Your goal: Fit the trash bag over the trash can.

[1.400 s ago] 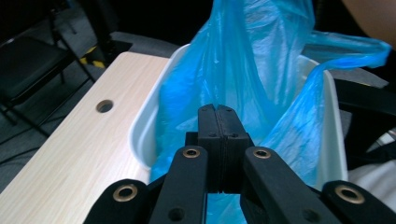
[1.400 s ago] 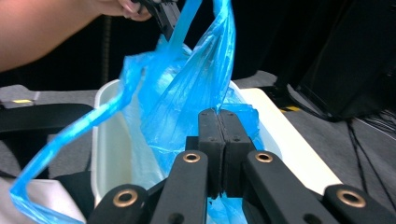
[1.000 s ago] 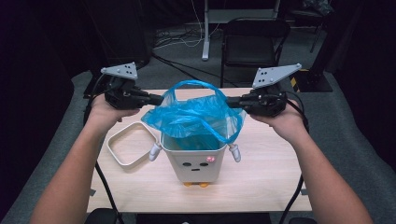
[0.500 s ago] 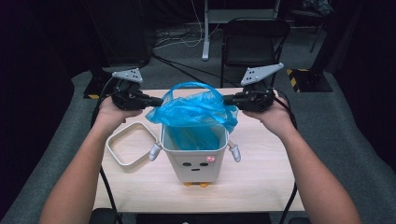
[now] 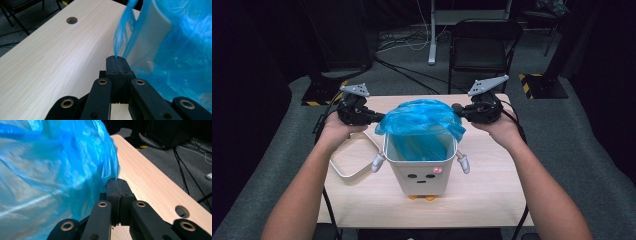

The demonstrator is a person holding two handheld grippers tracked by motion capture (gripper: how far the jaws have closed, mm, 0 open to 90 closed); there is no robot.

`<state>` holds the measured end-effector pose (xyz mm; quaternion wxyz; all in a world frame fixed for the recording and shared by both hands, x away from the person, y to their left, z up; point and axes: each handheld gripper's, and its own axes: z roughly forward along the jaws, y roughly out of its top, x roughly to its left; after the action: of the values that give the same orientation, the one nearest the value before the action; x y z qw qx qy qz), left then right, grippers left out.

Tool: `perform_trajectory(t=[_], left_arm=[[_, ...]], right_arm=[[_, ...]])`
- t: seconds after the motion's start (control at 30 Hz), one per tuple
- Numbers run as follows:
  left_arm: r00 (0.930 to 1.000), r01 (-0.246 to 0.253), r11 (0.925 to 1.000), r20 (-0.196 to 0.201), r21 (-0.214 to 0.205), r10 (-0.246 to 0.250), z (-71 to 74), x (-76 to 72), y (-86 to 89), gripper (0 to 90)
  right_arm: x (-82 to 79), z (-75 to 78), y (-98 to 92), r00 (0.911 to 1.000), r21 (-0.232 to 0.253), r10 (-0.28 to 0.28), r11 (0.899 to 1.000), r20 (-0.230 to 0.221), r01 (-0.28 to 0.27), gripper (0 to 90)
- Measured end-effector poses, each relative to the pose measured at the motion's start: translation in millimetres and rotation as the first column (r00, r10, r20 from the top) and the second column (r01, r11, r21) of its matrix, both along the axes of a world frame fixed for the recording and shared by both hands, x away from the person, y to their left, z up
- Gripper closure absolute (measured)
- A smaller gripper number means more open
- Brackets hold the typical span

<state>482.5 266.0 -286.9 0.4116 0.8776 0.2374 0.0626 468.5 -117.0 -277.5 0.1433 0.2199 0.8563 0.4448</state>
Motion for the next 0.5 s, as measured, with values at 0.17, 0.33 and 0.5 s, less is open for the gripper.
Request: perform_trajectory(t=[0.17, 0.33, 0.5], left_arm=[[0.9997, -0.009, 0.9997, -0.023, 0.023, 0.01, -13.0, 2.2, -1.3, 89.5], [0.9991, -0.013, 0.9995, -0.041, 0.028, 0.014, -20.0, 2.6, 0.7, 89.6], [0.9981, -0.012, 0.9996, -0.061, 0.023, 0.014, -29.0, 1.0, 6.9, 89.5]], right_arm=[[2.4, -10.2, 0.8, 0.9997, -0.052, -0.021, 0.998, -0.011, 0.021, 89.5], [5.7, -21.9, 0.5, 0.9989, -0.091, -0.028, 0.996, -0.038, 0.025, 89.6], [5.7, -34.8, -2.5, 0.9964, -0.093, -0.027, 0.995, -0.081, 0.019, 89.6]])
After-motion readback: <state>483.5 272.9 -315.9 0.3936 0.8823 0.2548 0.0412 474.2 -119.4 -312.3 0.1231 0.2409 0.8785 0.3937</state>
